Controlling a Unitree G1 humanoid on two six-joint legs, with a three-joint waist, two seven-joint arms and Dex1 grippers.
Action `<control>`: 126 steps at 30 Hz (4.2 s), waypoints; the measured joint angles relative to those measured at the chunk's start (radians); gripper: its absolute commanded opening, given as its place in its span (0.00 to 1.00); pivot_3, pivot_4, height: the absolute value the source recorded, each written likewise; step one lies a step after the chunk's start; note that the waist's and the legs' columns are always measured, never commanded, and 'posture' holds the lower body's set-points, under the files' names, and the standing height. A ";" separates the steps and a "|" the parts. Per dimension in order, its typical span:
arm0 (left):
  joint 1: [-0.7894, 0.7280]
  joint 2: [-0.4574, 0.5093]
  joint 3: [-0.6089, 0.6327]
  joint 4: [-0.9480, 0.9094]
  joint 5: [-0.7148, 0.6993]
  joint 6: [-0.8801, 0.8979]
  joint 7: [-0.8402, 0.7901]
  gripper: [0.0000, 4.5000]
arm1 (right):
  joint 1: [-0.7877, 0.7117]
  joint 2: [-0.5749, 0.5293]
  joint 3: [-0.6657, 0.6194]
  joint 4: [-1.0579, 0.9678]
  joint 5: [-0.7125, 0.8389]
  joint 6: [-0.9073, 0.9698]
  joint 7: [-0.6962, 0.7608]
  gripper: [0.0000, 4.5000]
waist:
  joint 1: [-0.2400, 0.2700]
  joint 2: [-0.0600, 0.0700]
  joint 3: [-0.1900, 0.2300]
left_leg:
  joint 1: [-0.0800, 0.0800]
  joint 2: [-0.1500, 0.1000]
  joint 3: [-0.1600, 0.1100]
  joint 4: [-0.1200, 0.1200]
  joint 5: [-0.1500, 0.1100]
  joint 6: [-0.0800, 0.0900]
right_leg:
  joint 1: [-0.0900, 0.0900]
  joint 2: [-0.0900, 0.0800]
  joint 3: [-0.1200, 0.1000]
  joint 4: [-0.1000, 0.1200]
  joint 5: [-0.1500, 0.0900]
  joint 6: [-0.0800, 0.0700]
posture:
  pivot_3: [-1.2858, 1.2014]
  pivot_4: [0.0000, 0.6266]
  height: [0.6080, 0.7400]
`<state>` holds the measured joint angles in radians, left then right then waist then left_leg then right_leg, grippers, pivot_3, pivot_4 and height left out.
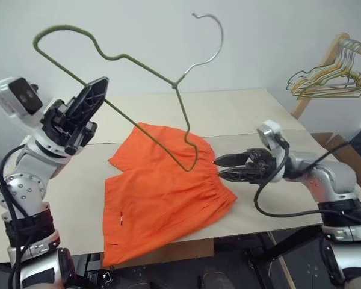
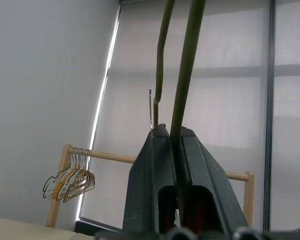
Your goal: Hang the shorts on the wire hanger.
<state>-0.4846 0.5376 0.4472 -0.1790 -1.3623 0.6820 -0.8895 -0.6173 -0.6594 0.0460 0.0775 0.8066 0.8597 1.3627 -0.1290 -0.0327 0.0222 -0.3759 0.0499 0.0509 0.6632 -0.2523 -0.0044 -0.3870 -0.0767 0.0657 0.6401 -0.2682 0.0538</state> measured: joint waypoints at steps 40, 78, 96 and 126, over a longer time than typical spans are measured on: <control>0.014 -0.105 -0.031 0.033 0.113 -0.070 0.060 0.17 | -0.103 0.183 0.080 -0.008 -0.011 0.092 -0.117 0.00 | 0.006 0.000 0.000 | -0.003 0.000 -0.001 0.000 0.000 0.000 | -0.002 0.000 -0.001 0.000 0.000 0.000 | 0.48 0.00 1.00; 0.380 0.240 -0.429 -0.157 0.826 -0.345 -0.227 0.98 | 0.402 -0.532 -0.043 0.295 -0.027 0.524 -0.064 0.00 | 0.003 0.008 0.003 | -0.003 0.000 0.002 0.000 -0.001 0.001 | -0.001 -0.001 0.001 -0.008 0.001 0.003 | 0.46 0.00 1.00; 0.409 0.240 -0.443 -0.160 0.855 -0.332 -0.214 0.98 | 0.387 -0.455 -0.029 0.261 -0.031 0.508 -0.013 0.00 | 0.007 0.008 0.003 | -0.004 0.000 0.002 0.000 -0.001 0.001 | -0.001 -0.001 0.001 -0.008 0.002 0.003 | 0.47 0.00 1.00; 0.503 0.244 -0.469 -0.232 0.908 -0.330 -0.147 0.98 | -0.210 -0.157 0.341 0.914 -0.386 0.237 0.187 0.00 | 0.040 0.010 0.002 | -0.004 -0.001 0.002 0.001 -0.001 0.001 | -0.001 0.000 0.001 -0.007 0.004 0.002 | 0.52 0.00 1.00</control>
<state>0.0180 0.7817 -0.0218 -0.4110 -0.4543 0.3521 -1.0369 -0.8269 -0.8164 0.3868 0.9915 0.4208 1.0965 1.5502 -0.0887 -0.0232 0.0246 -0.3801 0.0494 0.0532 0.6641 -0.2533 -0.0031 -0.3881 -0.0770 0.0670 0.6327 -0.2646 0.0559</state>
